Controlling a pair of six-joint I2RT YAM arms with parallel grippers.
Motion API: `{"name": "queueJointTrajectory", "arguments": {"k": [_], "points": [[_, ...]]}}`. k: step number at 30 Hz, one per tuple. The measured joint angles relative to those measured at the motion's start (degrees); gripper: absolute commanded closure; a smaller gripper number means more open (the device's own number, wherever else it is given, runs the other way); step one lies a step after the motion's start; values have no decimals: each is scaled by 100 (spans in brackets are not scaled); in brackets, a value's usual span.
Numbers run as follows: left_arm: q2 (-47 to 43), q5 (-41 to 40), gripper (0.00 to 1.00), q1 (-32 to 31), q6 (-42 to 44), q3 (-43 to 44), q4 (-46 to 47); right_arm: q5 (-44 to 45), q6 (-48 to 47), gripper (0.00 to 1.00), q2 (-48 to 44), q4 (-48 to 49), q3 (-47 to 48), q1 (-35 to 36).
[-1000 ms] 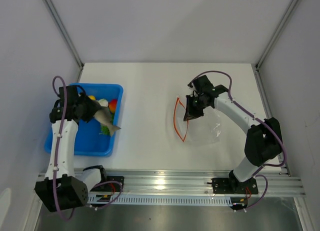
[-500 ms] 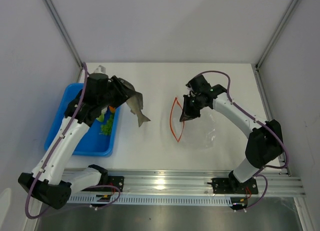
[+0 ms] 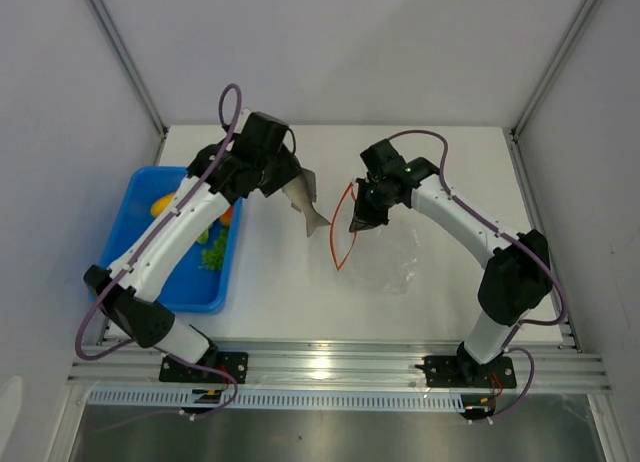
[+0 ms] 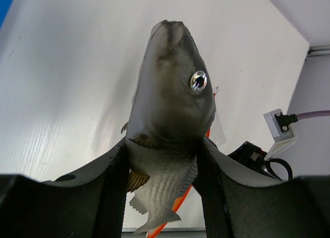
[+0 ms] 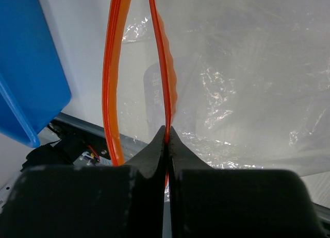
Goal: Place the food in the zip-top bag and seal the zipper
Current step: Place the fake fish in the zipper food storage bag.
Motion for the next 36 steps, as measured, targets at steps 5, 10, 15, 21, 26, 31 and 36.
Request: {"name": "queueJointTrajectory", "arguments": {"k": [5,10,15,21,26,31,36], "points": [[516,-328,99,-348,-254,415,-658,326,118,100,103,-28,9,190],[702,-610,100,-514,-417,417,-1054,426,179,100,136,-52,42,216],[898,-885,99,-680,-498,444,-1163,426,243,100,175,-57,173,216],[1268,-914,99,-800,-581,603,-1239,367,365,100,175,-55,247,223],[1534,-970,99,-837,-614,870,-1314,308,492,100,188,-55,269,229],[1672,-1102,99,-986,-610,994,-1386,258,627,100,291,-39,348,247],[1808,-1123,99,-1161,-588,1019,-1478,212,772,100,385,-26,352,278]]}}
